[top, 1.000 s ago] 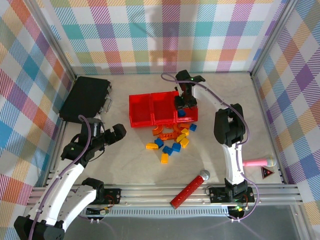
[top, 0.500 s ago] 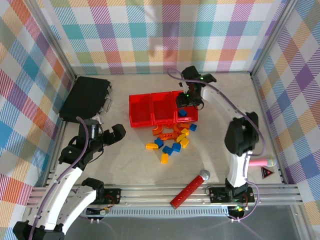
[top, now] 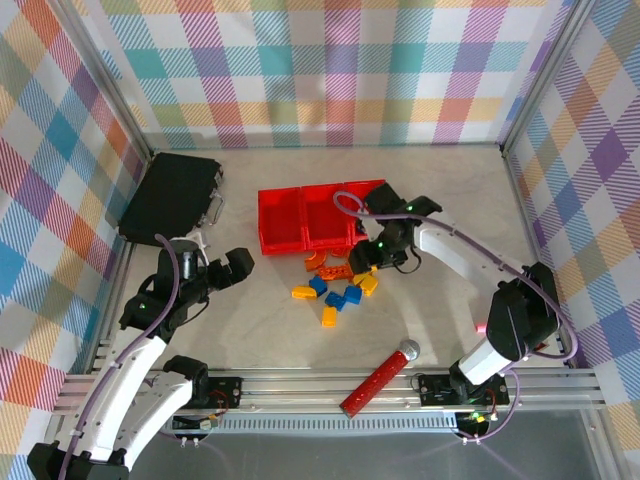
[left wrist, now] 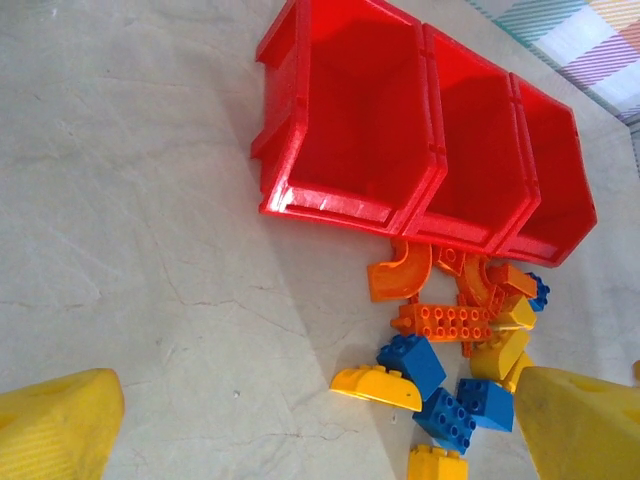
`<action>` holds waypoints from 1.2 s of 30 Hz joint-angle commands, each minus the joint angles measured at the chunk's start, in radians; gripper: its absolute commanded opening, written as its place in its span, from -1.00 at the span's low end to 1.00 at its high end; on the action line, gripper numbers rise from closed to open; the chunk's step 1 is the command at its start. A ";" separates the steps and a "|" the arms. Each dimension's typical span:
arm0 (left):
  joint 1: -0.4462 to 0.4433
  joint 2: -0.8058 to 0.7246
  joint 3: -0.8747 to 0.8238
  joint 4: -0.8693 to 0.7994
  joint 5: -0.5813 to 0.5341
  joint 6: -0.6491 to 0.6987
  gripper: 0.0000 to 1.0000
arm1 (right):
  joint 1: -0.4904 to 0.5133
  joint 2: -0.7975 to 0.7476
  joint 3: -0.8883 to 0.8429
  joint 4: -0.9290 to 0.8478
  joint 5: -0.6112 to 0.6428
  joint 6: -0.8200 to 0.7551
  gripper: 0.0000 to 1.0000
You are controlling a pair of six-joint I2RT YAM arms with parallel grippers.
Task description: Sort the legos into containers by color
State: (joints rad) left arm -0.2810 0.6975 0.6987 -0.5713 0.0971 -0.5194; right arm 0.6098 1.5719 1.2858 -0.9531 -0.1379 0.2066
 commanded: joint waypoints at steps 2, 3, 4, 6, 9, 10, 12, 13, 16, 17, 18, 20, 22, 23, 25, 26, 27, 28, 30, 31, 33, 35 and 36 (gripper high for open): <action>-0.011 -0.007 -0.024 0.042 0.024 0.014 0.99 | 0.040 -0.012 -0.037 0.056 -0.073 -0.076 0.28; -0.010 -0.010 -0.026 0.044 0.025 0.010 0.99 | 0.045 0.001 -0.039 0.063 -0.078 -0.094 0.29; -0.010 -0.013 -0.028 0.042 0.026 0.008 0.99 | 0.049 0.016 -0.037 0.065 -0.085 -0.109 0.29; -0.011 -0.023 -0.026 0.032 0.023 0.003 0.99 | 0.063 0.051 -0.030 0.069 -0.081 -0.146 0.31; -0.011 -0.046 -0.025 0.009 0.006 0.002 0.99 | 0.079 0.095 -0.029 0.096 -0.060 -0.176 0.31; -0.011 -0.052 -0.024 0.003 0.001 0.003 0.99 | 0.083 0.109 -0.029 0.102 -0.059 -0.185 0.31; -0.010 -0.067 -0.024 -0.012 -0.006 0.002 0.99 | 0.088 0.135 -0.027 0.114 -0.060 -0.199 0.31; -0.010 -0.071 -0.026 -0.017 -0.008 0.003 0.99 | 0.092 0.146 -0.023 0.115 -0.060 -0.203 0.31; -0.010 -0.083 -0.028 -0.032 -0.014 0.000 0.99 | 0.101 0.186 -0.005 0.118 -0.048 -0.219 0.31; -0.011 -0.088 -0.030 -0.036 -0.014 0.002 1.00 | 0.101 0.200 0.002 0.121 -0.037 -0.220 0.30; -0.011 -0.092 -0.032 -0.038 -0.016 -0.001 0.99 | 0.102 0.212 0.009 0.122 -0.032 -0.225 0.30; -0.011 -0.099 -0.034 -0.044 -0.020 0.000 0.99 | 0.104 0.234 0.020 0.120 -0.028 -0.235 0.30; -0.011 -0.104 -0.034 -0.049 -0.021 0.002 0.99 | 0.105 0.249 0.030 0.118 -0.023 -0.242 0.30; -0.010 -0.106 -0.034 -0.050 -0.023 0.002 0.99 | 0.105 0.256 0.035 0.115 -0.023 -0.245 0.31; -0.010 -0.106 -0.035 -0.052 -0.024 0.004 1.00 | 0.105 0.266 0.041 0.110 -0.027 -0.248 0.32; -0.010 -0.106 -0.035 -0.055 -0.024 0.004 0.99 | 0.105 0.269 0.041 0.112 -0.028 -0.248 0.32; -0.011 -0.105 -0.035 -0.056 -0.024 0.003 0.99 | 0.105 0.273 0.040 0.112 -0.028 -0.248 0.32; -0.011 -0.107 -0.036 -0.056 -0.023 0.005 0.99 | 0.105 0.275 0.038 0.114 -0.025 -0.249 0.32; -0.011 -0.108 -0.038 -0.058 -0.025 0.004 0.99 | 0.105 0.285 0.031 0.127 -0.019 -0.249 0.34; -0.011 -0.109 -0.038 -0.058 -0.025 0.004 0.99 | 0.105 0.288 0.028 0.130 -0.017 -0.249 0.34; -0.010 -0.110 -0.039 -0.059 -0.024 0.004 0.99 | 0.105 0.300 0.032 0.130 -0.025 -0.249 0.34; -0.010 -0.113 -0.040 -0.062 -0.023 0.004 0.99 | 0.105 0.304 0.031 0.130 -0.039 -0.248 0.34; -0.010 -0.113 -0.038 -0.064 -0.023 0.005 0.99 | 0.105 0.304 0.030 0.130 -0.043 -0.245 0.34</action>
State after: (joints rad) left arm -0.2813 0.5980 0.6697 -0.6136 0.0849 -0.5198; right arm 0.7082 1.8412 1.3048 -0.8276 -0.1627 -0.0170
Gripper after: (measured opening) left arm 0.997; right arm 0.669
